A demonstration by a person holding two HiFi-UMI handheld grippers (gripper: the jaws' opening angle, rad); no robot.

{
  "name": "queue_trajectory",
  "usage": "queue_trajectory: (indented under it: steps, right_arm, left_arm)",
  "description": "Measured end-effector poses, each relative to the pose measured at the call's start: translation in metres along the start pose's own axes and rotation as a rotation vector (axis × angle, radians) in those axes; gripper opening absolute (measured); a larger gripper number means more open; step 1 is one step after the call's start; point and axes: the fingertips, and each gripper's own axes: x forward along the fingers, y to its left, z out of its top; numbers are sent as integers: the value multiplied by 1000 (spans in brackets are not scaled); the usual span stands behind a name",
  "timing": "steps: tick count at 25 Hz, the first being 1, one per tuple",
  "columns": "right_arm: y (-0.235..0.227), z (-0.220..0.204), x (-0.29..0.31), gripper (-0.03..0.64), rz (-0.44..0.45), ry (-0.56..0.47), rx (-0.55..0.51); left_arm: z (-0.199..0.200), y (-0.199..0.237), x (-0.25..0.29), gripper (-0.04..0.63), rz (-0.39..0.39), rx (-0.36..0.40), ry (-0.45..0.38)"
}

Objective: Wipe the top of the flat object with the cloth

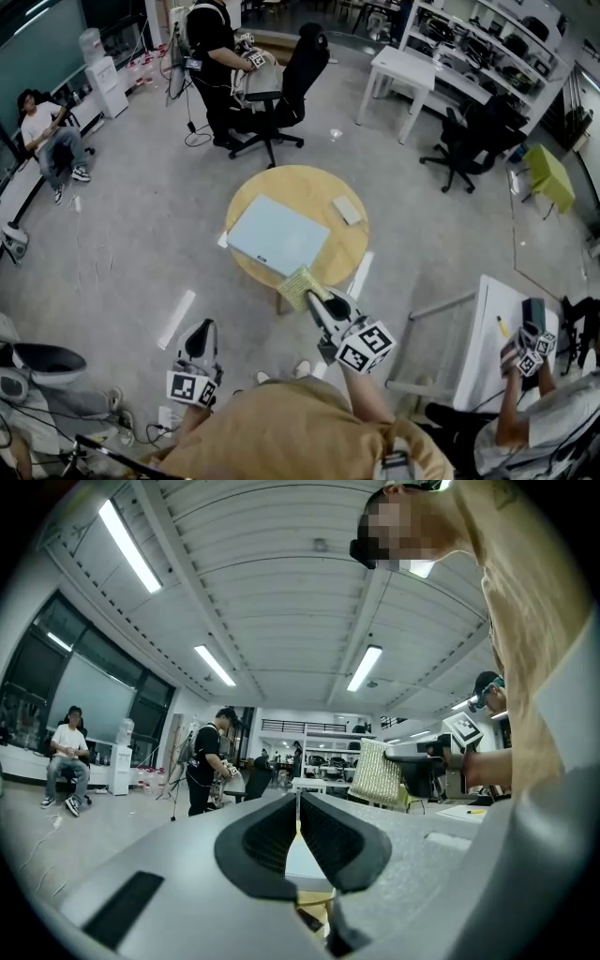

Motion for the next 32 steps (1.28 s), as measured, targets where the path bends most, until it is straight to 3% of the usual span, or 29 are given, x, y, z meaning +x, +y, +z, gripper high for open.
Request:
queue_trajectory:
  steps: [17,24,32]
  right_arm:
    - [20,-26,23,67,-42,11,2]
    - [-21,-30,60,66,-36,18,18]
    - [-88,-14,120,67,-9,25,3]
  left_arm:
    - [-19,26,-17,15,-27,-33,15]
    - [-28,46,24,15,-10,-27,39]
    - [-25,70,110,15,-3,-8,47]
